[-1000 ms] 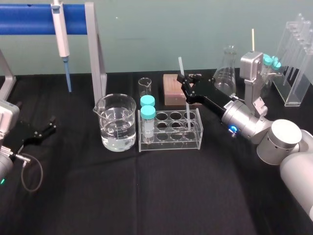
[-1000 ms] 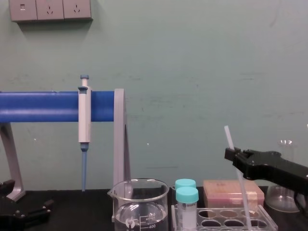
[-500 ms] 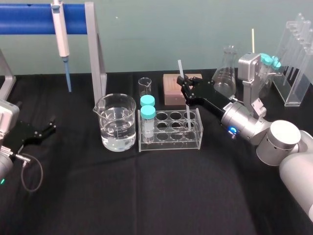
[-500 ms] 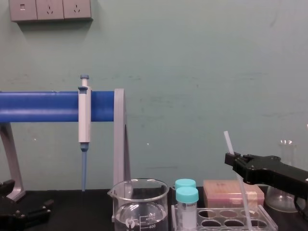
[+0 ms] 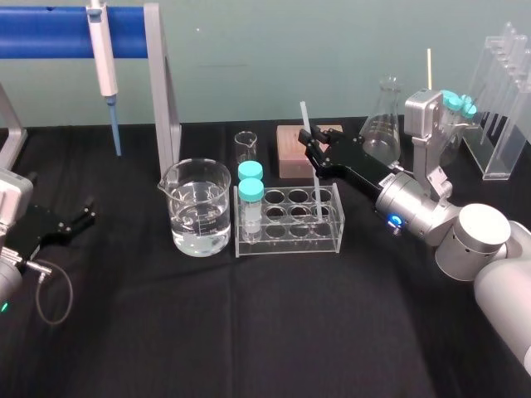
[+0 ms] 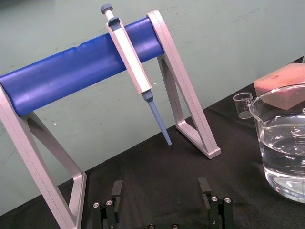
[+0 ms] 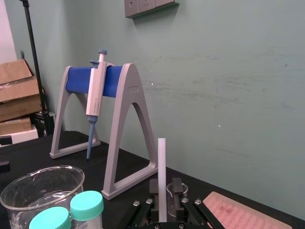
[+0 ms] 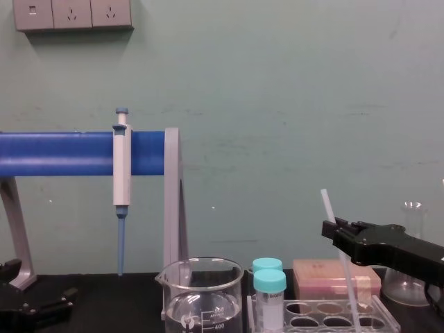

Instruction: Pick up the stirring rod with one hand, then place it down.

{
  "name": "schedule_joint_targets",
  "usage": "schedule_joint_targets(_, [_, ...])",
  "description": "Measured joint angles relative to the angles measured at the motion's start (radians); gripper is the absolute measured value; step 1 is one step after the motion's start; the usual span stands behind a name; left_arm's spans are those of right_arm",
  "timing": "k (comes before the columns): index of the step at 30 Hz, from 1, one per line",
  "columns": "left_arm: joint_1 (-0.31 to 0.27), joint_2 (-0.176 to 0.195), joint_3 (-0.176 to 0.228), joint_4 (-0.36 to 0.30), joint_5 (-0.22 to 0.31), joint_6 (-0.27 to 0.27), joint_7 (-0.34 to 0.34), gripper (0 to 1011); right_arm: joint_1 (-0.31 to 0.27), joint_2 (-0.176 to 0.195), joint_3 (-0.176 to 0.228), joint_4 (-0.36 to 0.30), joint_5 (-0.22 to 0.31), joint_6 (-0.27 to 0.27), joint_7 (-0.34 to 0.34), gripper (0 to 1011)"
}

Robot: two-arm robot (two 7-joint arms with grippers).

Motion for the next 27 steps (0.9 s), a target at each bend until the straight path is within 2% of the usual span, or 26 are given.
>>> schedule_joint_targets(2, [0.000, 0.000, 0.000, 0.000, 0.000, 0.000, 0.000, 1000, 0.000, 0.000, 0.000, 0.000, 0.000, 0.000, 0.000, 204])
schedule_joint_targets(14, [0.000, 0.000, 0.000, 0.000, 0.000, 0.000, 0.000, 1000, 0.000, 0.000, 0.000, 0.000, 0.001, -0.001, 0.000, 573])
schedule_joint_targets(15, [0.000, 0.000, 0.000, 0.000, 0.000, 0.000, 0.000, 1000, 0.000, 0.000, 0.000, 0.000, 0.001, -0.001, 0.000, 641])
schedule_joint_targets(18, [0.000, 0.000, 0.000, 0.000, 0.000, 0.000, 0.000, 1000, 0.000, 0.000, 0.000, 0.000, 0.001, -0.001, 0.001, 703])
schedule_joint_targets(22, [0.000, 0.000, 0.000, 0.000, 0.000, 0.000, 0.000, 1000, 0.000, 0.000, 0.000, 0.000, 0.001, -0.001, 0.001, 850])
schedule_joint_targets(27, [0.000, 0.000, 0.000, 0.000, 0.000, 0.000, 0.000, 1000, 0.000, 0.000, 0.000, 0.000, 0.001, -0.001, 0.001, 966])
